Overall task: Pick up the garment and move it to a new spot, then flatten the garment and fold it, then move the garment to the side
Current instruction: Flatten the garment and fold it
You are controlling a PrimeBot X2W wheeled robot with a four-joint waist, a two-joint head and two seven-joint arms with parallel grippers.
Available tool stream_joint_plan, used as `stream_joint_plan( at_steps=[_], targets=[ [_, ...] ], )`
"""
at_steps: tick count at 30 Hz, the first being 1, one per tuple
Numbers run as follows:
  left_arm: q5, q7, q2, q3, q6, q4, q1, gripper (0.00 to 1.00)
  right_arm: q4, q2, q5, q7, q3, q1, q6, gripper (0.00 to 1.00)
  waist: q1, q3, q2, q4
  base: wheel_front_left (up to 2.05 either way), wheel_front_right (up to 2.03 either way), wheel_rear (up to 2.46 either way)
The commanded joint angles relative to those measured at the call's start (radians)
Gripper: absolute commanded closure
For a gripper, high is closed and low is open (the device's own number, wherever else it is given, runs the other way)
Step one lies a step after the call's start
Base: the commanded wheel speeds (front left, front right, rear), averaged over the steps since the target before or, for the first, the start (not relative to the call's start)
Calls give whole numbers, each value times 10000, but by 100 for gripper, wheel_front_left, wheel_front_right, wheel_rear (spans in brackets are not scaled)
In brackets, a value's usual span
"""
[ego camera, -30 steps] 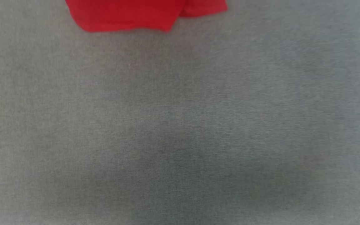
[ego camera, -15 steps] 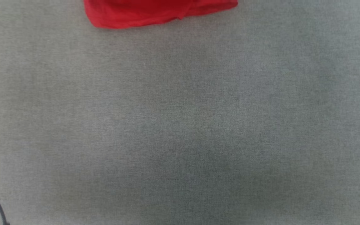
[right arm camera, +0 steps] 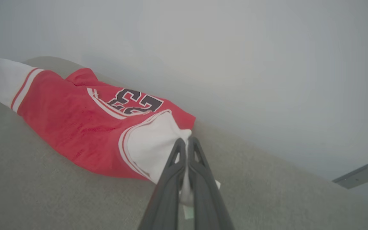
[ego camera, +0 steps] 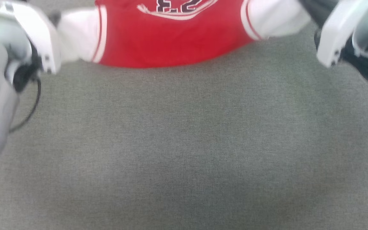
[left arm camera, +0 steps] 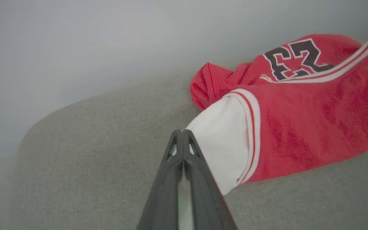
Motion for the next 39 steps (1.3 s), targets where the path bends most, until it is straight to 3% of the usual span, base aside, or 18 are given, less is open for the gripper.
stream_joint_plan(
  at_steps=[1,7,17,18,19,20,34,39],
  targets=[
    [-161,173,208,-80,-10,-312,477,100,-375,-158,337,127,-13,405,-18,100,0,-119,0,13,0,0,0],
    [-430,803,1042,-257,290,-1950,2256,100,-1872,-1157,1321,907,108,1855,-16,100,0,-418,0,18,0,0,0],
    [-1035,1525,2899,-303,1856,-5828,5687,100,-3892,-2691,2342,1692,313,4270,-13,100,0,-884,0,-44,0,0,0],
    [-1035,1525,2899,-303,1856,-5828,5687,100,-3892,-2691,2342,1692,313,4270,-13,100,0,-884,0,-44,0,0,0],
    [-1256,1546,3113,-277,2230,-6479,6331,100,-4161,-2816,2583,1713,272,4740,-11,100,0,-990,0,-71,0,0,0],
    [-1256,1546,3113,-277,2230,-6479,6331,100,-4161,-2816,2583,1713,272,4740,-11,100,0,-990,0,-71,0,0,0],
    [-2557,2227,4696,-194,4574,-9127,9765,100,-5243,-3704,3690,3019,512,6961,-11,100,0,-1387,0,-165,0,0,0],
    [-2813,2337,5160,-93,5077,-9758,10381,100,-5687,-4091,4176,3441,395,7607,-11,100,0,-1311,0,-157,0,0,0]
  ],
)
